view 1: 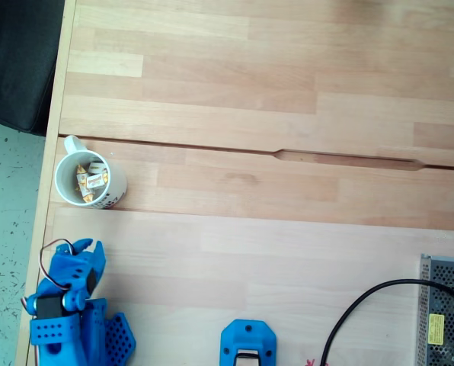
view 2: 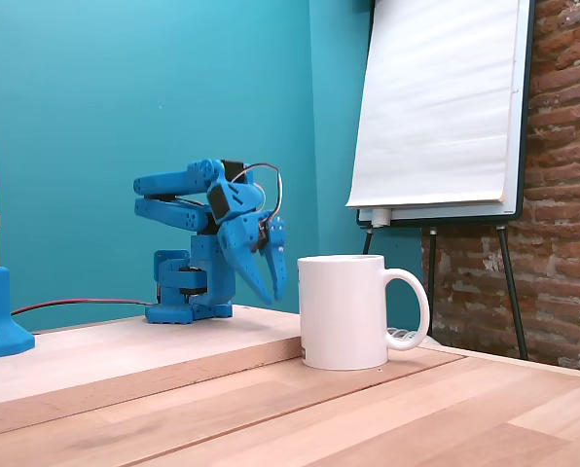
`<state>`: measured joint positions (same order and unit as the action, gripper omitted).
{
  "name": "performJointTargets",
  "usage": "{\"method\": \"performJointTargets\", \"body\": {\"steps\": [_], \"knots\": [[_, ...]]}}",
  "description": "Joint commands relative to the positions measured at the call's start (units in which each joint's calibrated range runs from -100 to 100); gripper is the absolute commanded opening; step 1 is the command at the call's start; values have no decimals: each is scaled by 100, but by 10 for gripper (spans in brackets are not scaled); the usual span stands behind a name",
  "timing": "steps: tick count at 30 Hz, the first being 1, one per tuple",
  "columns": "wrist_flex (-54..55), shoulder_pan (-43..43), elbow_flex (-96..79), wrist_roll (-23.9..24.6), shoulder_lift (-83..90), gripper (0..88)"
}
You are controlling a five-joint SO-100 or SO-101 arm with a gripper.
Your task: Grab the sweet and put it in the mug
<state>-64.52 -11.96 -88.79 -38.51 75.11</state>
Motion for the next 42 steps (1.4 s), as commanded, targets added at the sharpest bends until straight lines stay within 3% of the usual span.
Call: {"method": "performJointTargets", "body": {"steps": [1, 15, 42], "knots": [[81, 100, -612, -83, 750, 45], [-23, 703, -1121, -161, 1757, 54], [-23, 659, -1121, -161, 1757, 54]]}}
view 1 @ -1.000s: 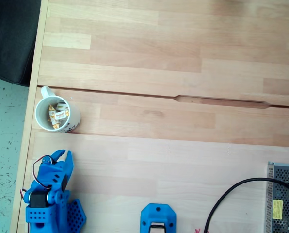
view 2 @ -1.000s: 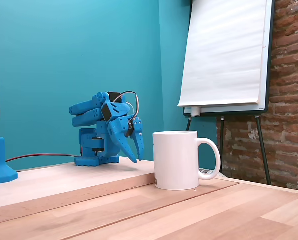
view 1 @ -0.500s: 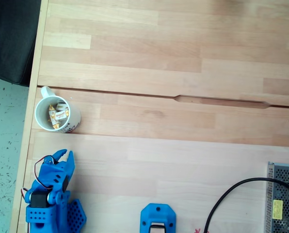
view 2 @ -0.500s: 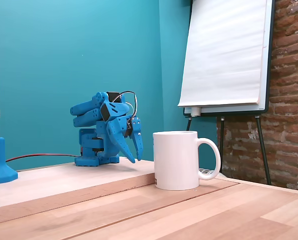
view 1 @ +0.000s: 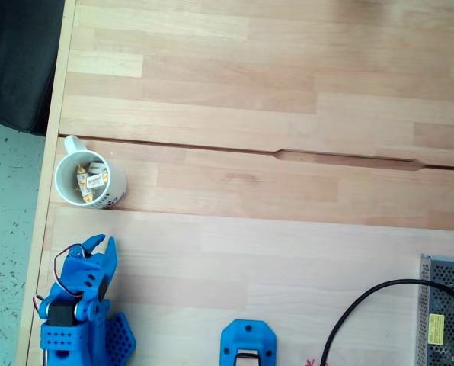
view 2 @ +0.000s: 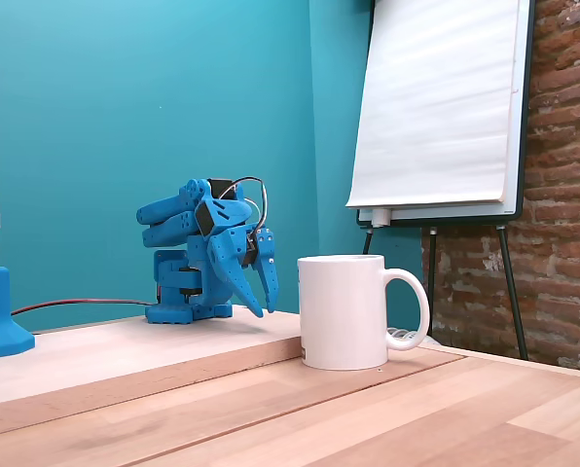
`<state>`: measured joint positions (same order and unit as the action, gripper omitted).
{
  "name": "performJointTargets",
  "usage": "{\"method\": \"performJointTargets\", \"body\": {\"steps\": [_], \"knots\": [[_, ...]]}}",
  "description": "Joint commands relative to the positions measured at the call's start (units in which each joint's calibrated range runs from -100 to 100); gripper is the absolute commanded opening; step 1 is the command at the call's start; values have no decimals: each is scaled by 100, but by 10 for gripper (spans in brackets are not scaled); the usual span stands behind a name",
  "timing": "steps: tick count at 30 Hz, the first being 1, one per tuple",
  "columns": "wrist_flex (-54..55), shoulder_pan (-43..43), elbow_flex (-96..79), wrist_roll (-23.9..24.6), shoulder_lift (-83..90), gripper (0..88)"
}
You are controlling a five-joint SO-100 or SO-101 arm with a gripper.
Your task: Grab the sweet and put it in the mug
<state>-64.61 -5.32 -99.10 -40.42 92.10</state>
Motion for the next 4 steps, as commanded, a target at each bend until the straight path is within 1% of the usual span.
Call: {"method": "performJointTargets", "body": {"steps": [1, 4], "knots": [[-15, -6, -90, 29, 59, 54], [-15, -6, -90, 29, 59, 54]]}}
